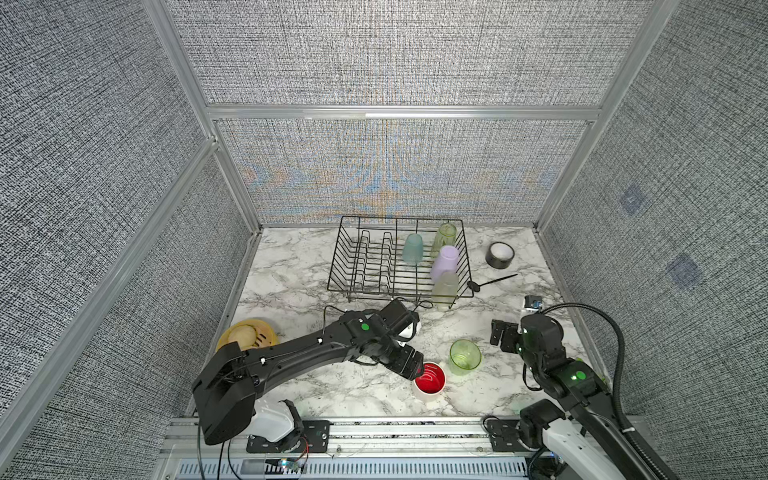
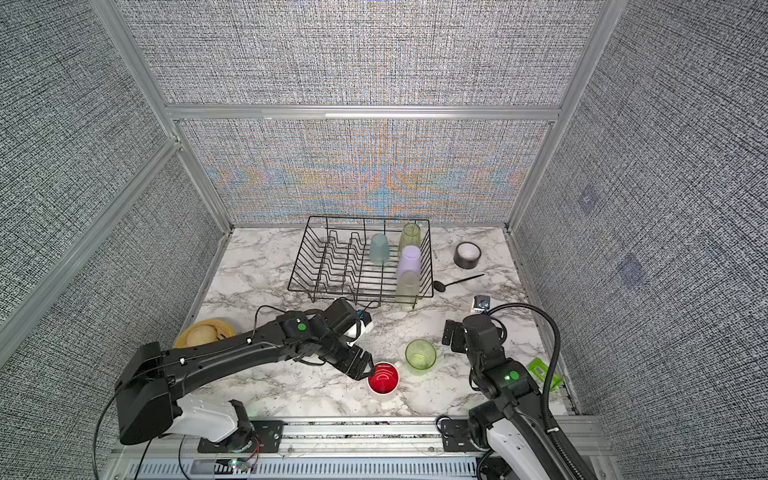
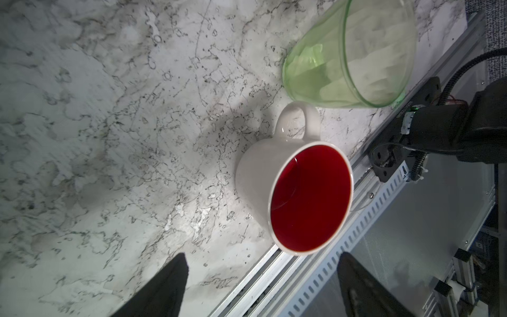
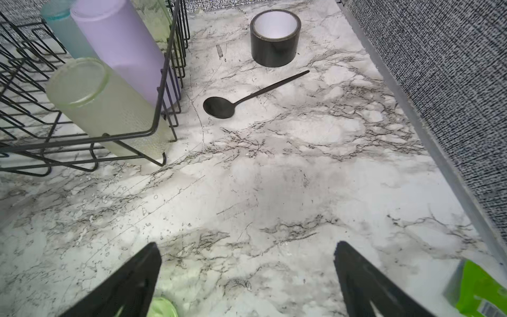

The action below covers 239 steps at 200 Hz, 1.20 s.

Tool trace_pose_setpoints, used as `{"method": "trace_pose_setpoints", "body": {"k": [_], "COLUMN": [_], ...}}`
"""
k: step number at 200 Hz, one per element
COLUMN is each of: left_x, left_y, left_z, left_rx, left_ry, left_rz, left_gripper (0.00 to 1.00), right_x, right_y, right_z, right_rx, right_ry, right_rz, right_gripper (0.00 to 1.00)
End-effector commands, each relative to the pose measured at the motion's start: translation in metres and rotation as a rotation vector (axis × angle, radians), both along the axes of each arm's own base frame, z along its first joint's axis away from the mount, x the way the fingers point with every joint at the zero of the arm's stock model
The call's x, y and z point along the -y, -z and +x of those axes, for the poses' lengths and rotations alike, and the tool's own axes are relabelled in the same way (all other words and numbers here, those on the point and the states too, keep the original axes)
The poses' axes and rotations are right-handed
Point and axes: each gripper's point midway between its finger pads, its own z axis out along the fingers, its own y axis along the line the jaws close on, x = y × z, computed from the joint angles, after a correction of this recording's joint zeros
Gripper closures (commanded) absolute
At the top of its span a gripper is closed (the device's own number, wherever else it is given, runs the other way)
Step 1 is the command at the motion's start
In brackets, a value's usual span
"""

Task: Load cups into a dish rack
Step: Pick up the cup from the bottom-center of the table.

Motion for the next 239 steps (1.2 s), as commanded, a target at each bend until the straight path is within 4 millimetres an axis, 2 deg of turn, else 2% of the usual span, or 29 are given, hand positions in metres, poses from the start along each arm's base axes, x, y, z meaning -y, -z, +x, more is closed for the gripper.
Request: {"method": "trace_pose_setpoints", "body": {"k": [1,40,57,80,126,156,161,198,239], "left_x": [0.008,0.006,0.008,0.010,0.016,0.020,0.020,0.018,0.019], "left_y": [0.006,0.021,0.027,0.035,0.036,0.029,0.027,0.012,-0.013], "left_z": [-0.005,-0.009,-0.010,-0.008,-0.002,-0.004,-0.003,0.001,0.012], "left_rx": [-0.040,-0.052,-0.053,-0.054,-0.043,-0.046,-0.043,-0.020,-0.023], "left_ry": [0.009,0.022,0.027,0.042,0.047,0.064,0.061,0.042,0.005], "left_rz": [-0.023,0.028,0.043,0.071,0.084,0.051,0.050,0.022,-0.080], "left_gripper": [0.17,0.21,0.26,0.33,0.66,0.97,1.00,1.00,1.00], "right_x": [-0.009,-0.020,-0.027,-0.018,-0.016,-0.017,-0.018,-0.026,-0.052], "right_y": [0.007,0.054,0.050,0.049,0.050,0.051,0.050,0.030,-0.016], "right_z": [0.002,-0.008,-0.010,-0.010,-0.011,-0.011,-0.012,-0.021,-0.024], "right_rx": [0.020,-0.048,-0.027,0.014,0.024,0.001,-0.010,-0.087,-0.098], "right_ry": [0.001,-0.025,-0.078,-0.032,-0.022,-0.027,-0.029,-0.083,-0.219], "right_rz": [0.088,0.170,0.185,0.184,0.184,0.183,0.183,0.180,0.254], "right_gripper": [0.01,0.01,0.01,0.01,0.01,0.01,0.01,0.01,0.01]}}
